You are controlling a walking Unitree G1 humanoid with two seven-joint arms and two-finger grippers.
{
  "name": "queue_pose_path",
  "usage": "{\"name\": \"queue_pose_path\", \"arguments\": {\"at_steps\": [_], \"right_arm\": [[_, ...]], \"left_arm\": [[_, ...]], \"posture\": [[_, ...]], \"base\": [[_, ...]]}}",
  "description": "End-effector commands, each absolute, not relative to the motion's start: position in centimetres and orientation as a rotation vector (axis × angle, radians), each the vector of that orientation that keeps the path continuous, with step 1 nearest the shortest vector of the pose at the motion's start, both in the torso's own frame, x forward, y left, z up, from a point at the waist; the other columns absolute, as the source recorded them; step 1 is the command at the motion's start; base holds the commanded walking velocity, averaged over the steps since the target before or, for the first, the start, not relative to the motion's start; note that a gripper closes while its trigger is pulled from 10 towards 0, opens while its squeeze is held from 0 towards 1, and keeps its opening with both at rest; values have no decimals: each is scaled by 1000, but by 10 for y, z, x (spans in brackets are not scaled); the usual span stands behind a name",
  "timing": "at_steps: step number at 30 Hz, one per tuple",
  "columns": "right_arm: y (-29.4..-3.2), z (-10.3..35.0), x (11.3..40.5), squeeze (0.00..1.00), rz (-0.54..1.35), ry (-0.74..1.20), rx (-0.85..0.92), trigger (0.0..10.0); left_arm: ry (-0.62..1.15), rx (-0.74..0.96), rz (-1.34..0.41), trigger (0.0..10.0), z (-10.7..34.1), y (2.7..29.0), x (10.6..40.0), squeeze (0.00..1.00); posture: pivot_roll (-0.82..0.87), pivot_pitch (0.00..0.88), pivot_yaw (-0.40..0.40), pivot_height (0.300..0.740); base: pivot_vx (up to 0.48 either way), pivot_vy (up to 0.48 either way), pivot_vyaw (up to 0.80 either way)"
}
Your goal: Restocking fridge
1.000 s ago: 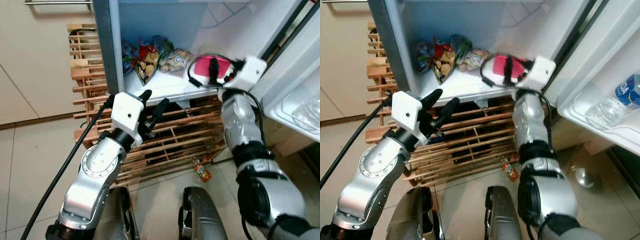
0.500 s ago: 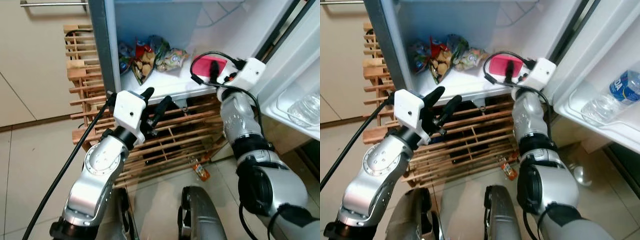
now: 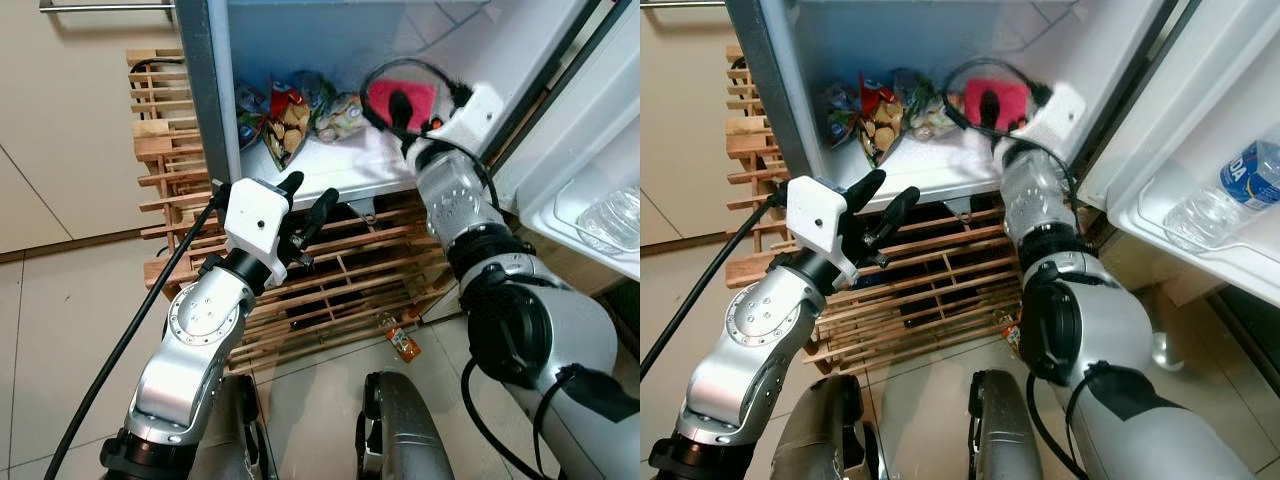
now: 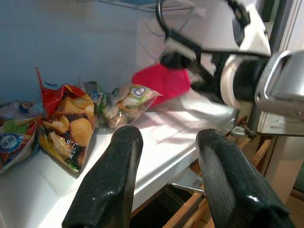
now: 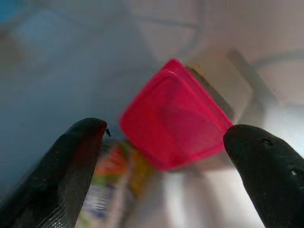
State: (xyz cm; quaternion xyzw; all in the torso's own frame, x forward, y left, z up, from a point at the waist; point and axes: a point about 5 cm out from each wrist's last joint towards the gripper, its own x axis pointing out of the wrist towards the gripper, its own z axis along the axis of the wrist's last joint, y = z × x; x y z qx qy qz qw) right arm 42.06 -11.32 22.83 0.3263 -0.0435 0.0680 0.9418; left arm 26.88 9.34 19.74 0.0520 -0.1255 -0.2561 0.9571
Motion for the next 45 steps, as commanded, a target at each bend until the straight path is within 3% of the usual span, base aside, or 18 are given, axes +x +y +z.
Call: {"name": "queue_pose_path", "arguments": {"at_steps": [1, 10, 20, 32, 39, 45], "right_arm": [[-113, 236, 420, 0, 184, -137, 677, 10000], [-118, 245, 416, 0, 234, -254, 665, 10000], [-142, 276, 390, 0, 158, -546, 386, 10000], [-141, 226, 351, 0, 128, -446, 262, 10000], [-143, 193, 310, 0, 121, -344, 202, 10000], [-160, 166, 287, 0, 69, -249, 125, 10000]], "left_arm": [[-265, 108, -531, 10000, 198, 90, 270, 0], [-282, 111, -529, 10000, 199, 87, 274, 0], [-300, 117, -536, 10000, 199, 85, 282, 0], [-285, 123, -529, 10000, 193, 85, 290, 0], [-271, 106, -538, 10000, 188, 84, 292, 0], [-221, 52, -501, 10000, 177, 90, 290, 0]], "posture": [[32, 89, -72, 627], [11, 79, -69, 627], [-22, 26, -47, 627], [-35, 0, -54, 627], [-52, 0, -37, 627], [-66, 0, -4, 627]], "base": [[0, 0, 0], [0, 0, 0], [0, 0, 0], [0, 0, 0], [0, 0, 0], [0, 0, 0]]}}
